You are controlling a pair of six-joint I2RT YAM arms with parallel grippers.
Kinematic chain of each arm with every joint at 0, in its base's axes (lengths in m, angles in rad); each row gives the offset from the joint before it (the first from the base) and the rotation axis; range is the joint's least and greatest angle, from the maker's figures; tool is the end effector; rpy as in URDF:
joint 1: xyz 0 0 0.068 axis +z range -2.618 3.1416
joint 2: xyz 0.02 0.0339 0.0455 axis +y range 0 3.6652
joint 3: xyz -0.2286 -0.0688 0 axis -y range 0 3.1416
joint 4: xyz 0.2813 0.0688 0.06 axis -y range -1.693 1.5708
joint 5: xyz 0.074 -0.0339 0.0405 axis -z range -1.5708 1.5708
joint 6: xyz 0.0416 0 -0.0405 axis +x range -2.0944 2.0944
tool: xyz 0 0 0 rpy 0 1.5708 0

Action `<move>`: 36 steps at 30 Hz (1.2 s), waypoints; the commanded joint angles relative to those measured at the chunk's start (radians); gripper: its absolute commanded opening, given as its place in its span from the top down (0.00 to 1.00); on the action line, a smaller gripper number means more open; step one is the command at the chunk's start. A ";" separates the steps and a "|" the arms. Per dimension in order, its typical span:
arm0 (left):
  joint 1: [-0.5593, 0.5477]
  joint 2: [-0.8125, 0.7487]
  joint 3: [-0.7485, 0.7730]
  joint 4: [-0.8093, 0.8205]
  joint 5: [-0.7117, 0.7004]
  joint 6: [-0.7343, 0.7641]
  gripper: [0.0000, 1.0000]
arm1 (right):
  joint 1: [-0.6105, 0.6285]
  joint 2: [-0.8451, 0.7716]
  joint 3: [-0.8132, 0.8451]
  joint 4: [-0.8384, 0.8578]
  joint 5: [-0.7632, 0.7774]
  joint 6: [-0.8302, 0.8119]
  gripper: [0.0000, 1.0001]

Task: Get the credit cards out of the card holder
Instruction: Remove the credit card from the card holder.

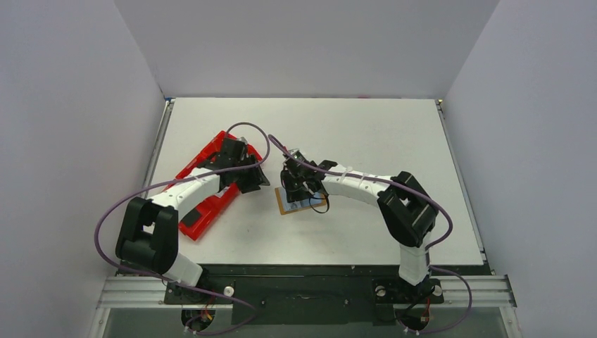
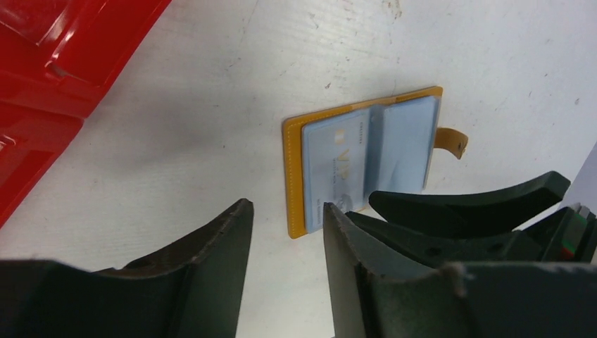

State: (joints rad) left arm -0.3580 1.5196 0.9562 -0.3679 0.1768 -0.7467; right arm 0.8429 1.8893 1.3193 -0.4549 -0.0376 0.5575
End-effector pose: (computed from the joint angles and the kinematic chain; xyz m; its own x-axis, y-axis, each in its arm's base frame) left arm 0.3222 -0.1284 0.1501 -0.8526 -0.3949 -0.3421 -0.1851 0.8407 -0.5089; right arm 0.2788 0.3152 0.1305 -0.8841 -0.1974 -0.4236 -0.3433 0.8894 0.3019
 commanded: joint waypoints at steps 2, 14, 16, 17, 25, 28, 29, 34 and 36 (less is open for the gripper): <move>0.002 -0.030 -0.023 0.042 0.015 0.004 0.65 | -0.041 0.020 0.017 0.059 -0.086 0.011 0.68; -0.053 0.063 0.019 0.097 0.061 -0.013 0.92 | -0.122 0.023 -0.078 0.158 -0.183 0.050 0.68; -0.067 0.085 0.027 0.110 0.065 -0.018 0.95 | -0.131 0.020 -0.090 0.171 -0.194 0.058 0.68; -0.072 0.101 0.033 0.113 0.065 -0.022 0.96 | -0.134 0.018 -0.094 0.174 -0.196 0.061 0.67; -0.125 0.178 0.056 0.155 0.079 -0.037 1.00 | -0.156 0.008 -0.148 0.221 -0.216 0.087 0.67; -0.137 0.202 0.067 0.160 0.079 -0.039 1.00 | -0.169 0.005 -0.166 0.238 -0.232 0.098 0.66; -0.143 0.207 0.068 0.165 0.078 -0.039 1.00 | -0.171 0.003 -0.176 0.248 -0.238 0.102 0.66; -0.157 0.252 0.085 0.172 0.072 -0.040 1.00 | -0.188 0.001 -0.205 0.279 -0.267 0.122 0.64; -0.160 0.270 0.090 0.164 0.062 -0.039 1.00 | -0.193 -0.002 -0.221 0.294 -0.286 0.130 0.64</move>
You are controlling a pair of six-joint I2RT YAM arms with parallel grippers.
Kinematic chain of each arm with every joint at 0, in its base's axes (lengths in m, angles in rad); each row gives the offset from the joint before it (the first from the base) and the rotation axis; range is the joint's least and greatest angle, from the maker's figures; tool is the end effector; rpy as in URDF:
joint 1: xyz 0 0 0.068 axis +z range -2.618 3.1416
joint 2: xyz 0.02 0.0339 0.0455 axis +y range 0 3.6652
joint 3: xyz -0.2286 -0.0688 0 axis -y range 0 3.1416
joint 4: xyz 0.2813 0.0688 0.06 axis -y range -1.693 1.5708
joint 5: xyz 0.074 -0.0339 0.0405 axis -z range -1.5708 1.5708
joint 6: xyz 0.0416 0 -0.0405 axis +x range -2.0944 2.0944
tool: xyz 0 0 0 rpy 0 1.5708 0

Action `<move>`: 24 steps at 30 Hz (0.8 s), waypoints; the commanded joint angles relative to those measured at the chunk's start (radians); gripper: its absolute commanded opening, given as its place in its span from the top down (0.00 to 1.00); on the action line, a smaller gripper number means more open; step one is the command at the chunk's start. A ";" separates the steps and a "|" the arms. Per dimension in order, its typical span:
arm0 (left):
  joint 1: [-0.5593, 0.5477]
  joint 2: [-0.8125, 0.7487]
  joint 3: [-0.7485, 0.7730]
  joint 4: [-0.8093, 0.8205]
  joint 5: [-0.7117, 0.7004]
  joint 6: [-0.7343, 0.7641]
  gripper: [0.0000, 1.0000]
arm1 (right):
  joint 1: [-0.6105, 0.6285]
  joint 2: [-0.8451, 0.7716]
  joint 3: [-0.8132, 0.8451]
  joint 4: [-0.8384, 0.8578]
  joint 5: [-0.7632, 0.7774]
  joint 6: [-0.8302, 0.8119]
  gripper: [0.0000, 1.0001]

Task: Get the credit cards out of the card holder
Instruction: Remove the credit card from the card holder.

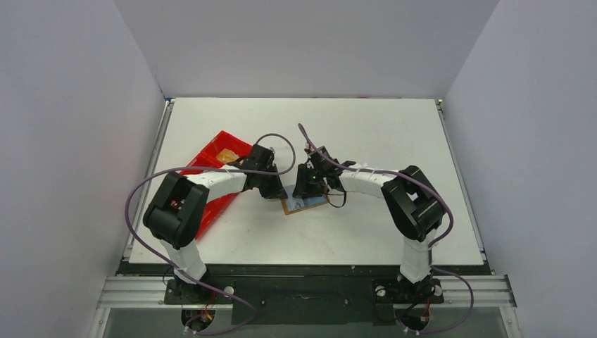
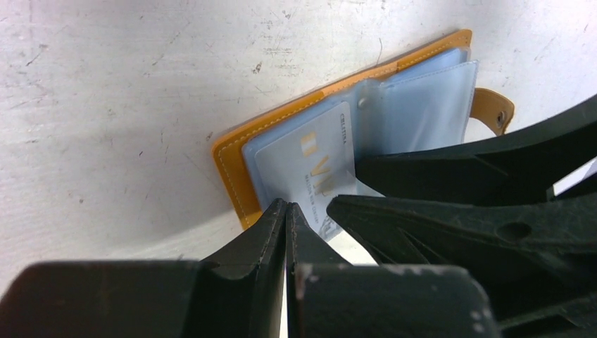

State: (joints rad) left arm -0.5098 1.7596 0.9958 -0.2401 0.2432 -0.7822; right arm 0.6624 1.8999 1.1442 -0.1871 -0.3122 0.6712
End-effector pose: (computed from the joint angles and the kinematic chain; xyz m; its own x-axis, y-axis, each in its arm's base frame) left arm 0.3172 -0.1888 0.0903 -0.9357 -0.2606 -0.2378 -0.1029 0.8463 -0.5226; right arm 0.3127 0.2601 0.0887 -0.9522 0.0080 -0.3055 -0.1729 0.8102 0.5600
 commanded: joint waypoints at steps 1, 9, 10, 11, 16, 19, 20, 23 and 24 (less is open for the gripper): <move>-0.010 0.036 0.053 0.026 -0.014 -0.002 1.00 | -0.017 -0.014 -0.051 0.036 -0.015 0.019 0.64; -0.018 0.061 0.057 -0.017 -0.073 0.009 1.00 | -0.059 -0.015 -0.119 0.123 -0.092 0.064 0.64; -0.018 0.063 0.057 -0.019 -0.077 0.009 1.00 | -0.063 -0.014 -0.132 0.144 -0.111 0.078 0.64; -0.019 0.064 0.054 -0.022 -0.079 0.009 1.00 | -0.072 -0.012 -0.138 0.156 -0.121 0.092 0.64; -0.020 0.053 0.039 -0.028 -0.086 0.010 1.00 | -0.104 0.000 -0.188 0.246 -0.184 0.136 0.65; -0.023 0.015 0.022 -0.028 -0.089 0.009 1.00 | -0.113 0.000 -0.202 0.253 -0.185 0.139 0.65; -0.024 0.008 0.019 -0.032 -0.091 0.010 1.00 | -0.114 -0.001 -0.204 0.254 -0.186 0.139 0.65; -0.024 -0.028 0.013 -0.033 -0.085 0.013 1.00 | -0.115 0.000 -0.210 0.257 -0.185 0.136 0.65; -0.024 -0.034 0.013 -0.035 -0.084 0.013 1.00 | -0.115 0.000 -0.211 0.256 -0.184 0.136 0.65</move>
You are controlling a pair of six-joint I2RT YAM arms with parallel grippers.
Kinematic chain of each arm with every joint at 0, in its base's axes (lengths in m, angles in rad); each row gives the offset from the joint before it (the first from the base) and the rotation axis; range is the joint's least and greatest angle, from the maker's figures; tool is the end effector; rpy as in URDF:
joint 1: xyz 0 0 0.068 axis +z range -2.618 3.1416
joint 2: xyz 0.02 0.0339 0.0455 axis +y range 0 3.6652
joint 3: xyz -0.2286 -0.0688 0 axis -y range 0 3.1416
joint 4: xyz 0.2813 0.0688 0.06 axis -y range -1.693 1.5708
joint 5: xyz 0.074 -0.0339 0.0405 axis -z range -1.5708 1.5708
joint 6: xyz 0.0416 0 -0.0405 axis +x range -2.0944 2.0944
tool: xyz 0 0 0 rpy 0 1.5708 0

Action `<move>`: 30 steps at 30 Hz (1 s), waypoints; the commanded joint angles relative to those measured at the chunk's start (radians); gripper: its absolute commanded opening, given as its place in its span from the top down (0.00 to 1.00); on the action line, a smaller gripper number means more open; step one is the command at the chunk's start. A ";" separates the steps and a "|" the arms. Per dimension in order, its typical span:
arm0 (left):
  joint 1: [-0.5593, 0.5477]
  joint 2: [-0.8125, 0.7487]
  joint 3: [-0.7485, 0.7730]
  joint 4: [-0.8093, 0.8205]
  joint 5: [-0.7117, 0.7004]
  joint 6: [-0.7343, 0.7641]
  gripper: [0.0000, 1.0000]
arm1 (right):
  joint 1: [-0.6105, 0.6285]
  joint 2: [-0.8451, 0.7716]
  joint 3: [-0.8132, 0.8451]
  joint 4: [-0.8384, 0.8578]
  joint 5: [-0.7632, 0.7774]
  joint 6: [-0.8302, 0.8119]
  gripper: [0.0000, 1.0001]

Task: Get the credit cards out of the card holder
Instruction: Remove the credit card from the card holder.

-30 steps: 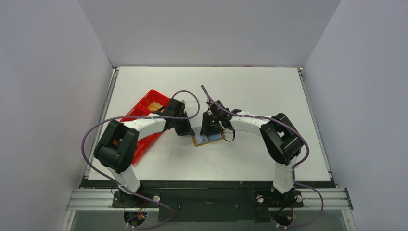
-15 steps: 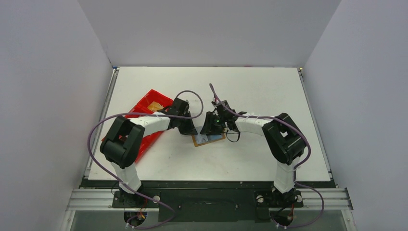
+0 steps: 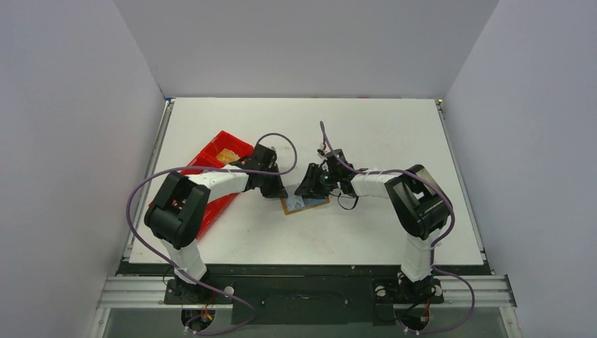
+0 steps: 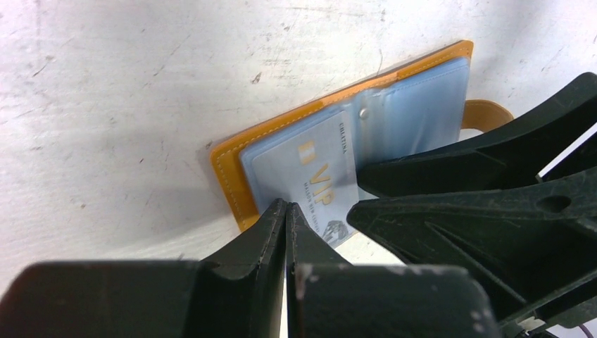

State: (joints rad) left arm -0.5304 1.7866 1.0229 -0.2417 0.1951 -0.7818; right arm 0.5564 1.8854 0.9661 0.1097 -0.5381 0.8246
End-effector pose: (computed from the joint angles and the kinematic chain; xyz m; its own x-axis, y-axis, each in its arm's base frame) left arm 0.3195 -0.1967 0.0886 -0.9297 -0.2561 -0.2649 -0.0974 0.8642 -0.4936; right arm 0.3154 0.2213 0.0641 -0.9708 0.1387 -0.1958 -0.0602 0.6490 0.7584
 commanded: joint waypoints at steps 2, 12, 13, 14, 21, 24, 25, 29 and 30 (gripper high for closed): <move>-0.003 -0.074 -0.014 -0.039 -0.035 0.016 1.00 | -0.010 0.014 -0.036 -0.039 0.043 -0.018 0.65; -0.008 -0.058 0.006 -0.049 -0.014 0.026 1.00 | -0.010 0.019 -0.046 -0.036 0.046 -0.015 0.65; -0.009 -0.055 0.007 -0.052 -0.016 0.026 1.00 | -0.009 0.019 -0.047 -0.036 0.046 -0.015 0.65; -0.011 -0.050 0.008 -0.053 -0.016 0.026 1.00 | -0.009 0.018 -0.048 -0.035 0.047 -0.014 0.65; -0.018 -0.012 0.016 -0.060 -0.026 0.029 1.00 | -0.009 0.025 -0.053 -0.023 0.039 -0.009 0.65; -0.022 0.006 0.017 -0.059 -0.029 0.027 1.00 | -0.010 0.025 -0.055 -0.017 0.033 -0.006 0.67; -0.023 0.009 0.017 -0.059 -0.029 0.026 1.00 | -0.009 0.025 -0.057 -0.015 0.031 -0.003 0.68; -0.025 0.024 0.019 -0.060 -0.032 0.022 1.00 | -0.011 0.033 -0.065 0.010 0.010 0.014 0.75; -0.025 0.025 0.020 -0.062 -0.035 0.022 1.00 | -0.010 0.033 -0.068 0.018 0.009 0.017 0.77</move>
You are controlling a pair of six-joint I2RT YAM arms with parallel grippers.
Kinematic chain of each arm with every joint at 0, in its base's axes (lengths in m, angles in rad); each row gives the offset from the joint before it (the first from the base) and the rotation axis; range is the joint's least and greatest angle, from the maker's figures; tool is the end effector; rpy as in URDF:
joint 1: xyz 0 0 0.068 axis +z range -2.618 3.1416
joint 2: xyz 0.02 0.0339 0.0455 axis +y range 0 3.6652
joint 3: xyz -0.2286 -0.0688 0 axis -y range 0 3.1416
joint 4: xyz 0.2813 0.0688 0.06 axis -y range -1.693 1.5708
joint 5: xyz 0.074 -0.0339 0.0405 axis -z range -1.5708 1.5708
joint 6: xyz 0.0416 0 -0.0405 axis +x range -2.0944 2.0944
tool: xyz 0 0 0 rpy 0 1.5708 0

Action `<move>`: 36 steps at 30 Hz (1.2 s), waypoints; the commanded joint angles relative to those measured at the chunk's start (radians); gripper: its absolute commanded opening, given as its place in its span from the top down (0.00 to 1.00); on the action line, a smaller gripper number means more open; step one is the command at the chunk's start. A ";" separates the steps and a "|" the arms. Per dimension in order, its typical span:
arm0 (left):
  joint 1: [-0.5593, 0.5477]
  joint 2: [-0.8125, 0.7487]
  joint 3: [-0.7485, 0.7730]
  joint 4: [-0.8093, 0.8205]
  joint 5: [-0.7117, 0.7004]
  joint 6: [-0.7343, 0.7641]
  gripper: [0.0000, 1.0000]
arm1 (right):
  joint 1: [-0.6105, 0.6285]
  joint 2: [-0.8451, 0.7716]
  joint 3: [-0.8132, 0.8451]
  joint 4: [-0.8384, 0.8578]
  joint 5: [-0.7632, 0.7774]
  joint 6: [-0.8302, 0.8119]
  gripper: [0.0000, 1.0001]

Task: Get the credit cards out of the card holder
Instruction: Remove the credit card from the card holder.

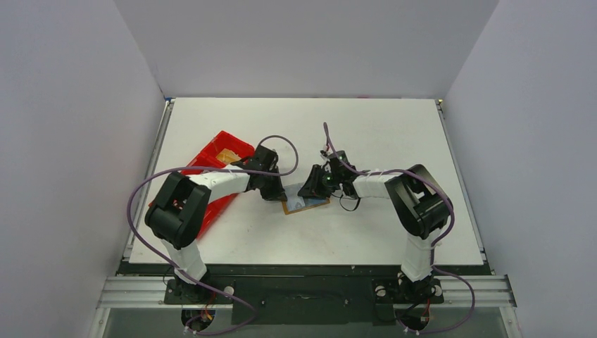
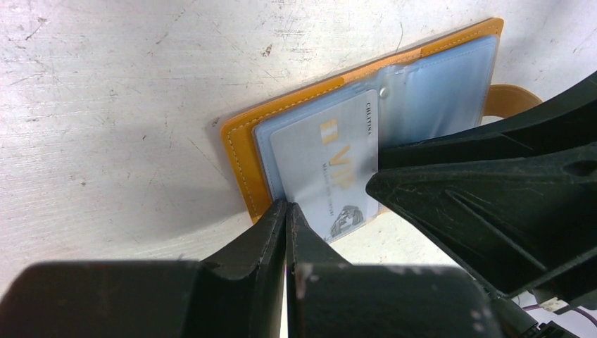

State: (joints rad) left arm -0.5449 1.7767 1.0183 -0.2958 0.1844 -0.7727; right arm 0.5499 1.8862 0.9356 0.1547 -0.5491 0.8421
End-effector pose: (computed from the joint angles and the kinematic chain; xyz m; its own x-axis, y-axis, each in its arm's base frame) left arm 0.3116 -0.1978 0.0875 -0.9422 -0.2314 -0.2424 -0.0988 0.8830 -0.4589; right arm 0.3125 0.2170 0.0586 -0.9705 0.1515 -0.1877 -0.0497 0.6358 0.7703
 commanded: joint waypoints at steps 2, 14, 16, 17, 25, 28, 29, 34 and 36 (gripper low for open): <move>-0.010 0.038 0.025 -0.010 -0.027 0.013 1.00 | -0.006 0.034 -0.043 -0.014 0.013 0.007 0.81; -0.010 0.051 0.021 -0.012 -0.029 0.013 1.00 | -0.013 0.036 -0.077 0.114 -0.063 0.069 0.93; -0.011 0.054 0.022 -0.012 -0.026 0.013 1.00 | -0.006 0.033 -0.074 0.115 -0.065 0.064 0.93; -0.011 0.054 0.022 -0.012 -0.026 0.012 1.00 | -0.003 0.033 -0.073 0.112 -0.065 0.061 0.93; -0.011 0.057 0.021 -0.020 -0.030 0.013 1.00 | 0.002 0.025 -0.076 0.089 -0.038 0.045 1.00; -0.008 0.056 0.018 -0.028 -0.035 0.013 1.00 | -0.003 0.008 -0.078 0.058 -0.008 0.024 1.00; -0.005 0.055 0.016 -0.030 -0.037 0.014 1.00 | -0.005 0.003 -0.080 0.053 -0.002 0.016 1.00; 0.009 0.050 0.003 -0.042 -0.045 0.019 1.00 | -0.031 -0.018 -0.096 0.036 0.022 0.001 1.00; 0.016 0.048 -0.001 -0.045 -0.047 0.023 1.00 | -0.042 -0.022 -0.103 0.036 0.022 -0.001 1.00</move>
State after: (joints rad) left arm -0.5400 1.7901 1.0332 -0.3050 0.1864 -0.7731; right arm 0.5232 1.8889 0.8680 0.2478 -0.5751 0.8841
